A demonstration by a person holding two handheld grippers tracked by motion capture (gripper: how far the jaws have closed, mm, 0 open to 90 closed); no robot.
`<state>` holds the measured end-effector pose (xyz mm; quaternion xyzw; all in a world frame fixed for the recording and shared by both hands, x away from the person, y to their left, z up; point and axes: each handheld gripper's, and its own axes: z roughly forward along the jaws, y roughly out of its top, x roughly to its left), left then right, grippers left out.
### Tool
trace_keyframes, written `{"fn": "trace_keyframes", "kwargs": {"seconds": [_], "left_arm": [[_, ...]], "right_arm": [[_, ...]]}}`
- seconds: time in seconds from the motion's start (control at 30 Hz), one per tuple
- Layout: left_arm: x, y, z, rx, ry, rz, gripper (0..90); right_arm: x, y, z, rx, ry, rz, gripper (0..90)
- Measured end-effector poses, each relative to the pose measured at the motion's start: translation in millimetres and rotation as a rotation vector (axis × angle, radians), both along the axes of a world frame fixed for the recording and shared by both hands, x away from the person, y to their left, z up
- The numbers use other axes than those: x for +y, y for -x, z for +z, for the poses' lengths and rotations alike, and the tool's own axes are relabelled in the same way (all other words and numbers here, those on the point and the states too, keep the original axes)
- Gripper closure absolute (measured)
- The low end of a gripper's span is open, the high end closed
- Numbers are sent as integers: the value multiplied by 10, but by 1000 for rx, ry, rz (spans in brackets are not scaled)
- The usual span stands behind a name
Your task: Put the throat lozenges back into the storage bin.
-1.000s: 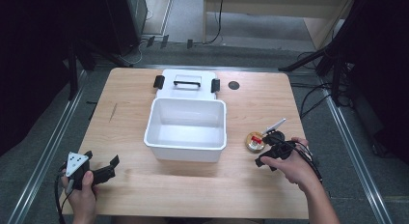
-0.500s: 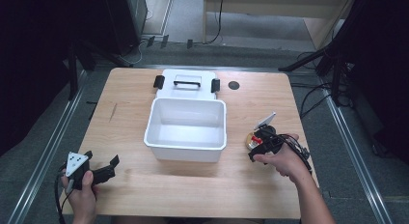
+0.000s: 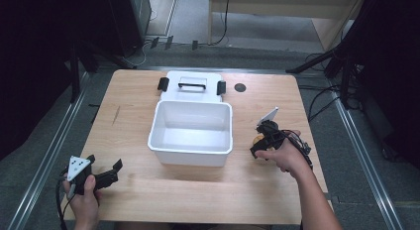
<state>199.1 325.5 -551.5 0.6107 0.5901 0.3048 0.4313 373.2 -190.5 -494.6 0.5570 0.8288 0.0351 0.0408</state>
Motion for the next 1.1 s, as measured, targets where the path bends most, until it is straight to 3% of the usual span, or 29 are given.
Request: {"fn": "trace_keyframes", "kwargs": {"seconds": [0.57,0.67,0.93,1.1], "left_arm": [[1,-6,-2,3,5,-1,0],[1,-8,0,8,6,0,0],[3,-12,0,10,6,-3,0],[1,-11,0,9,6,-2,0]], "right_arm": [[65,-227,-112,15,29,-85,133],[68,-245,-114,11,13,-98,194],[53,-234,-51,-1,-19,-71,203],[37,-210,64,-16,-30,-23,205]]}}
